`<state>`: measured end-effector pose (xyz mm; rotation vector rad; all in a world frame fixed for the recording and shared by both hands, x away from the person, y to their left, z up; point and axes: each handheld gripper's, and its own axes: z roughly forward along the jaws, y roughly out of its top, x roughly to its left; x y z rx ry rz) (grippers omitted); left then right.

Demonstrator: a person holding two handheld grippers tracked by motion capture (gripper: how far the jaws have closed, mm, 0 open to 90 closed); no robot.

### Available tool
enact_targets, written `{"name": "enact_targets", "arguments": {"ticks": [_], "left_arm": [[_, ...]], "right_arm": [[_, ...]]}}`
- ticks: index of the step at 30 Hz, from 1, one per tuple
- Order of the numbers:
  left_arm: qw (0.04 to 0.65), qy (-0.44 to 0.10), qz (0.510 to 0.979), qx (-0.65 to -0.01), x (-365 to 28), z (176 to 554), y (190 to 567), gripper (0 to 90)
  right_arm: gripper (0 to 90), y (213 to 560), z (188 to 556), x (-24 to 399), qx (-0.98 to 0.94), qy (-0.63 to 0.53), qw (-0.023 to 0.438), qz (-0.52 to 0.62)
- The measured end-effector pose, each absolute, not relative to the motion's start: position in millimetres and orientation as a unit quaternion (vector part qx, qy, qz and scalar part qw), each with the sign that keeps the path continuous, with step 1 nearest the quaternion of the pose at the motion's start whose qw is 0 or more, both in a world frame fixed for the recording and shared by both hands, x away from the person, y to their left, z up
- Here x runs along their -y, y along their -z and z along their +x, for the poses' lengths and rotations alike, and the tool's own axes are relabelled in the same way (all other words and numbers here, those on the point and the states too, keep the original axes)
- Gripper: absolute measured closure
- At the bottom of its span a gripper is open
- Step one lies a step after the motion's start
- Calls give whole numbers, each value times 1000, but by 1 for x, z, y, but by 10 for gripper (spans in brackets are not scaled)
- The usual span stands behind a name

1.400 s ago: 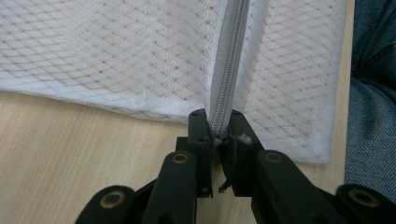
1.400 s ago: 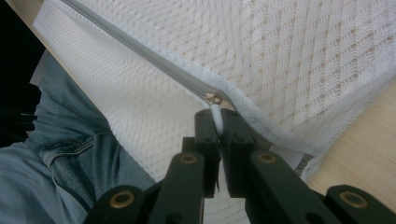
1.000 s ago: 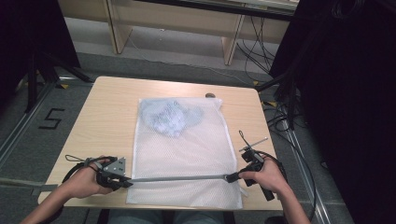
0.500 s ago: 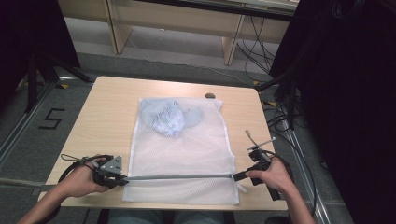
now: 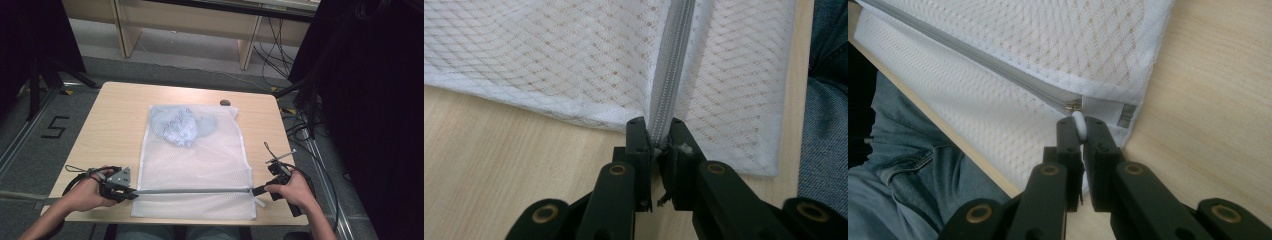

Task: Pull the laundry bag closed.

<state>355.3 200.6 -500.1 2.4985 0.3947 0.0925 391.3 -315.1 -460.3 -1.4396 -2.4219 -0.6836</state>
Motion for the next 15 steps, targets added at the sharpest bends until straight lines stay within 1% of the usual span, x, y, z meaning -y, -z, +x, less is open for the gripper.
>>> {"name": "enact_targets", "arguments": {"ticks": [1,3,6,8,9,10,13,15], "left_arm": [[297,-32,943,-147,-200,356,499,820],[302,-35,941,-149,-200,355,500,820],[300,-39,942,-148,-200,355,500,820],[296,-41,943,-146,-199,356,500,819],[304,-38,939,-154,-198,354,500,819],[296,-41,943,-146,-199,355,499,819],[296,-33,943,-147,-200,356,499,817],[299,-41,942,-149,-200,355,500,816]], "right_arm": [[871,459,391,313,821,226,135,-507],[871,459,390,312,816,221,124,-520],[870,460,391,313,820,225,125,-511],[869,461,392,312,831,220,109,-500],[869,461,392,311,832,222,110,-496],[868,459,392,309,830,224,108,-500],[865,455,392,304,831,227,85,-501],[864,451,392,300,829,220,99,-505]]}}
